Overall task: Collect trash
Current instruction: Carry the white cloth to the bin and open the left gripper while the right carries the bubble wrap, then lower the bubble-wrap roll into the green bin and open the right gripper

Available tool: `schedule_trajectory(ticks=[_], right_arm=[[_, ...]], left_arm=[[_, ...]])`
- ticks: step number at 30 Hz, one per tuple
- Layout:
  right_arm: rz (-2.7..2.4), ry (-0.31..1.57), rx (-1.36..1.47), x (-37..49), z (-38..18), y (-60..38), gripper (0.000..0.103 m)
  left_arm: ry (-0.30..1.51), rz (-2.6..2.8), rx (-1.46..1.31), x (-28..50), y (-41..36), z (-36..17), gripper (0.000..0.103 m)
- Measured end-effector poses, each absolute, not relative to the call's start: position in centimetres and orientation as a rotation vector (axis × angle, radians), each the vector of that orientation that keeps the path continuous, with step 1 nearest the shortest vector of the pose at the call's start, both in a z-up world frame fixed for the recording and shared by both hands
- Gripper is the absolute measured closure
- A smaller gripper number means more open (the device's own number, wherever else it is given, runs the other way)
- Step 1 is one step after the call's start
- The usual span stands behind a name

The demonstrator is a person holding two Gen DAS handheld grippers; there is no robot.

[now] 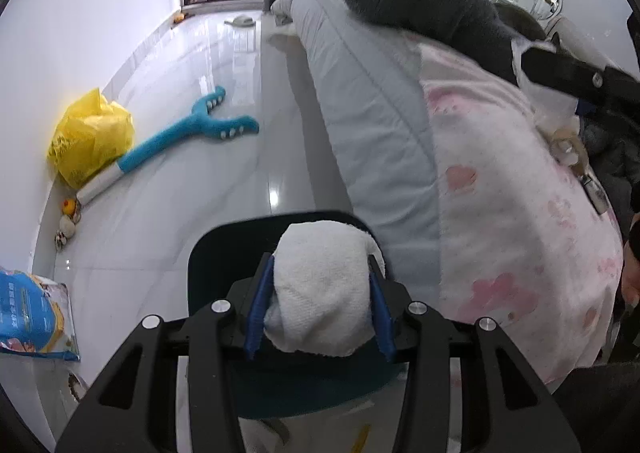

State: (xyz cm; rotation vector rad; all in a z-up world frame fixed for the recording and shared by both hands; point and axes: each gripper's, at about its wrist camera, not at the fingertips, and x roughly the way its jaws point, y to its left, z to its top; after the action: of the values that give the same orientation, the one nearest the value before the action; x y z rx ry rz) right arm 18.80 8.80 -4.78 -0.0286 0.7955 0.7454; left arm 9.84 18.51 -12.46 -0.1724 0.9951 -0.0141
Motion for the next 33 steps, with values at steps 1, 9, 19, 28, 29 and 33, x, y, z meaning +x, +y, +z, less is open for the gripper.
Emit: schedule_trajectory(ticks=[1, 9, 19, 28, 29, 33], right_arm=[[0.751, 0.800, -0.034, 18.7, -4.9, 9.3, 0.035], [0.792, 0.842, -0.076, 18.2, -6.3, 12.5, 0.035], [0.827, 0.904, -0.108, 18.1, -8.4, 15.7, 0.035], [0.800, 0.986, -0.137, 18.9, -11.7, 18.0, 0.035], [0.798, 0.992, -0.143, 19.0, -12.0, 18.2, 0.035], [0.777, 1.026, -0.169, 19.4, -13.7, 19.0, 0.035]], left_arm=[[1.009, -0.016, -0.171, 9.8, 18.7, -12.8, 0.056], [1.143, -0.036, -0.195, 9.6, 19.8, -16.4, 0.056], [1.262, 0.008, -0.246, 8.5, 22.6, -20.0, 0.042], [1.165, 0.011, -0.292, 7.7, 24.5, -17.5, 0.026], [1.147, 0.016, -0.292, 7.5, 24.7, -17.1, 0.026], [1.087, 0.035, -0.299, 7.3, 25.7, -15.6, 0.026]])
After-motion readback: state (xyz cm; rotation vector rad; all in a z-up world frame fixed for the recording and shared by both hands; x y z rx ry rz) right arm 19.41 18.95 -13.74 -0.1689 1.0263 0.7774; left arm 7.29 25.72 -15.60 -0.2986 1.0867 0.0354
